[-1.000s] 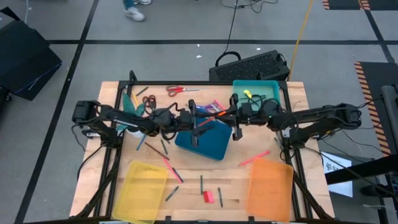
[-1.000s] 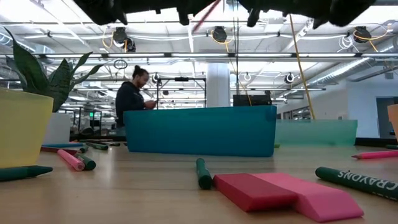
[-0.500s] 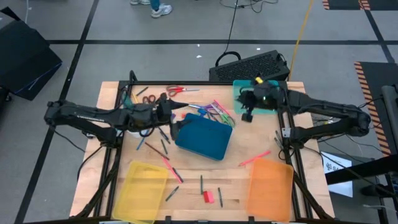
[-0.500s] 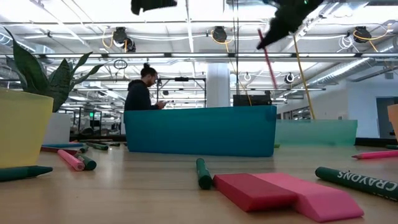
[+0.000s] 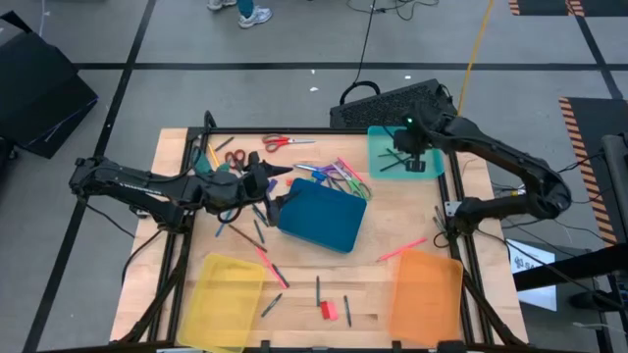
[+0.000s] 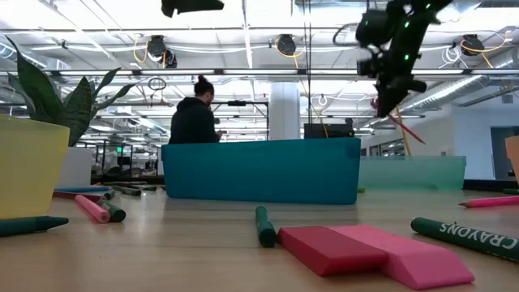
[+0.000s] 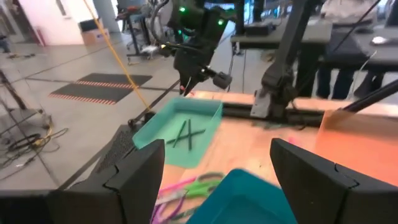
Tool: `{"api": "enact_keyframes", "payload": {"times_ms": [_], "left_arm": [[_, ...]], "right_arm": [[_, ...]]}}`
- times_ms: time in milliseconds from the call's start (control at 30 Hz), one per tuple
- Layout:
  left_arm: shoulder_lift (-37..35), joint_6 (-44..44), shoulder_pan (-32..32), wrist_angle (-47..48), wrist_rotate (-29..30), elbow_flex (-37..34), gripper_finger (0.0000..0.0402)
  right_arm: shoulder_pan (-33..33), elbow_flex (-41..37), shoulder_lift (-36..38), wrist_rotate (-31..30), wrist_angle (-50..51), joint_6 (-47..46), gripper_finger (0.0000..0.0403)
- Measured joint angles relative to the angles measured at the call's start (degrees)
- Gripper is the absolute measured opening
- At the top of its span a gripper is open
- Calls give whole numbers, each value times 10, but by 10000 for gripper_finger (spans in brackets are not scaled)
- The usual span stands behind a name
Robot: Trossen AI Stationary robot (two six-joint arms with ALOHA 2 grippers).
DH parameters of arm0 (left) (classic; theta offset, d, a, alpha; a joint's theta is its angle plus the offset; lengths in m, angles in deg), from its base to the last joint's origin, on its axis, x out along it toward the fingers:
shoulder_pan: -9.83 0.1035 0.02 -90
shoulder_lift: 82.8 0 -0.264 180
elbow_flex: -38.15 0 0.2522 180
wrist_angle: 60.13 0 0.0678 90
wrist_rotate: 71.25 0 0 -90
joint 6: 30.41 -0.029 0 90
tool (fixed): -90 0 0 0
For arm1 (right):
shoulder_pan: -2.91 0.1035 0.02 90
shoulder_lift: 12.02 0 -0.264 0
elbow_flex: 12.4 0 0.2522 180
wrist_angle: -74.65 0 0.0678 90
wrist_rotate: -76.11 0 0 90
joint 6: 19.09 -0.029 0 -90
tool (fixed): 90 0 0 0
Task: Sort crayons/erasers/pens/pencils in bins
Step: Put the orange pencil into the green bin, then put the pink pencil into the green bin
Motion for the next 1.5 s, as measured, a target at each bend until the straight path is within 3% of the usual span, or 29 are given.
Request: {"api": "enact_keyframes", "payload": {"times_ms": [267, 667, 833, 1000, 1133, 1233, 1367, 1500], "left_arm": [[0, 59, 5, 79, 48, 0, 296], [18, 114, 16, 111, 72, 0, 296], [18, 188, 31, 185, 71, 0, 296], [39, 220, 52, 221, 19, 0, 296], [79, 190, 39, 136, -30, 1, 296], [111, 149, 24, 80, -51, -1, 296], [121, 117, 14, 46, -55, -1, 296], [118, 113, 17, 43, -36, 0, 296]], "right_arm": [[-17, 0, -109, -1, -10, 39, 16], [-17, 0, -244, -12, -134, 9, 16], [-16, 0, -271, -14, -146, -24, 76], [1, 0, -243, -14, -149, -25, 167], [37, 0, -168, -12, -134, -30, 215], [90, 0, -98, 16, -95, -60, 223], [188, 0, -32, 42, -13, -174, 216], [319, 0, -19, -7, 63, -302, 213]]}}
